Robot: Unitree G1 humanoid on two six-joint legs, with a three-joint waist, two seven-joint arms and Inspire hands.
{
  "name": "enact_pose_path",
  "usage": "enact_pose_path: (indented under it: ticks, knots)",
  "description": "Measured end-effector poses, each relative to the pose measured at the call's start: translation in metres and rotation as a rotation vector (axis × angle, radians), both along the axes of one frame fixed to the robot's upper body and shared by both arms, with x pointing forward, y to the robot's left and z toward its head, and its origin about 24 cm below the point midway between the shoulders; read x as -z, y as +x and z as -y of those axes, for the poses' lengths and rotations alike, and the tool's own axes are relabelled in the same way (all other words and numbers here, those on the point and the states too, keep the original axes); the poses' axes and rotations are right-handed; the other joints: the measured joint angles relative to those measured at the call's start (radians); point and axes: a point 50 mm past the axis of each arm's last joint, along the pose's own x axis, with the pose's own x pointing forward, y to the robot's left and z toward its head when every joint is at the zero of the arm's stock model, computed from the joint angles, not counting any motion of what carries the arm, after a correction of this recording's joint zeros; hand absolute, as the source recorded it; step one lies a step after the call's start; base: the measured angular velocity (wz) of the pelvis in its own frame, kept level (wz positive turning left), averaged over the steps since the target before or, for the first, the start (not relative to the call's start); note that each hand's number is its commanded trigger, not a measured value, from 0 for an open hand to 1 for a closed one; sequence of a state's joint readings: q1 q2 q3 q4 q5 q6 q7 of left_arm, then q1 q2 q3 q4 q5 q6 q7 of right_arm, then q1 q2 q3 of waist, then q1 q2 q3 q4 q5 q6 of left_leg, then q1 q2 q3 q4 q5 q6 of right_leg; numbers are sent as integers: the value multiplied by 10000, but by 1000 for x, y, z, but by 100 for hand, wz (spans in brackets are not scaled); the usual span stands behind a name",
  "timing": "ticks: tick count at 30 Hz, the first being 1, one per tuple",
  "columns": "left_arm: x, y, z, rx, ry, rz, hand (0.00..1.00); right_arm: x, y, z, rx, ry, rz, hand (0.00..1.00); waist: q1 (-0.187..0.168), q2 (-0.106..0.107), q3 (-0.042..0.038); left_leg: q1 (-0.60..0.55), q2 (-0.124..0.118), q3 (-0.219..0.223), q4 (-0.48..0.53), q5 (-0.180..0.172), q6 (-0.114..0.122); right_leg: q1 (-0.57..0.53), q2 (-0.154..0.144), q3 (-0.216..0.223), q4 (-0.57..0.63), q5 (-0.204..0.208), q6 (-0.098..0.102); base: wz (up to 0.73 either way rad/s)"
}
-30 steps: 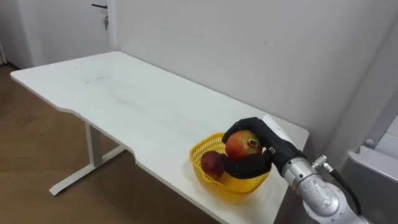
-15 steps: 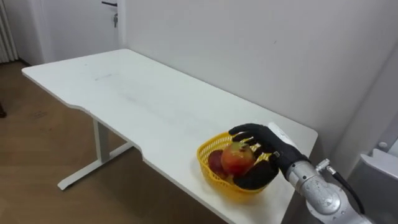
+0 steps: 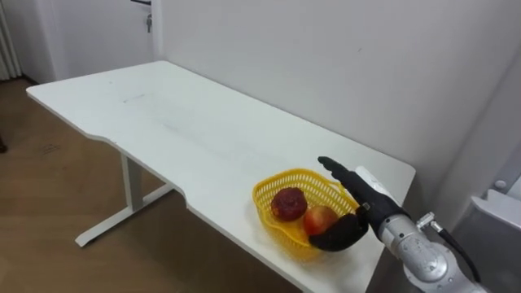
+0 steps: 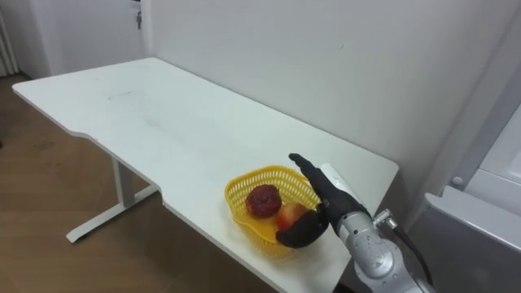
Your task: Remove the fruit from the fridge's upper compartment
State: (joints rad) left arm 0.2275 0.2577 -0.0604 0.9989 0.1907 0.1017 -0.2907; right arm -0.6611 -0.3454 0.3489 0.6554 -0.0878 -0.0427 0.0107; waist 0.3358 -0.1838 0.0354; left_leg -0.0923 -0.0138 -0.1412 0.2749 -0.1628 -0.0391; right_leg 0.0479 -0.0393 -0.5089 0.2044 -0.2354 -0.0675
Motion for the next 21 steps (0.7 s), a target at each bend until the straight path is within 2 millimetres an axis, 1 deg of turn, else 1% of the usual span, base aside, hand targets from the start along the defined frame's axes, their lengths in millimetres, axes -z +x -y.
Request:
enact_pose_path:
  ticks: [7,11,13,16,17,19,21]
  knots:
    - [0,0,0,-9,59,23,0,-3,1,4,148,111,89,0,-65,-14,-11,-4,-9,-13,-13,0,0,13,4,1,8,1,1,0]
    - [0,-1,-1,-52,239,28,0,-4,1,7,240,117,133,0,-133,-34,-43,18,-6,-2,-13,0,0,40,8,3,29,3,1,0]
    - [0,-2,-1,-57,239,11,0,-5,1,8,286,308,126,0,-232,-16,-54,40,-6,-5,-14,0,0,56,8,10,56,4,0,0]
    - [1,-4,-1,-74,252,-75,0,-5,1,8,341,807,96,0,-294,47,-54,163,17,66,-63,0,0,56,-4,181,163,3,0,-11]
    - [1,-5,0,-85,303,-107,0,-7,1,6,297,958,142,0,-292,91,-69,195,20,124,-79,0,1,63,-5,233,175,4,0,-16]
    - [2,-7,-1,-109,363,-151,0,-13,1,3,170,1380,320,0,-324,162,-68,258,27,203,-94,-1,5,51,-3,377,183,6,-4,-15]
    - [1,-7,-1,-139,328,-134,0,-32,1,-2,-80,1714,1062,0,-361,324,-88,267,36,284,-100,-39,59,-6,-7,501,195,4,1,-12]
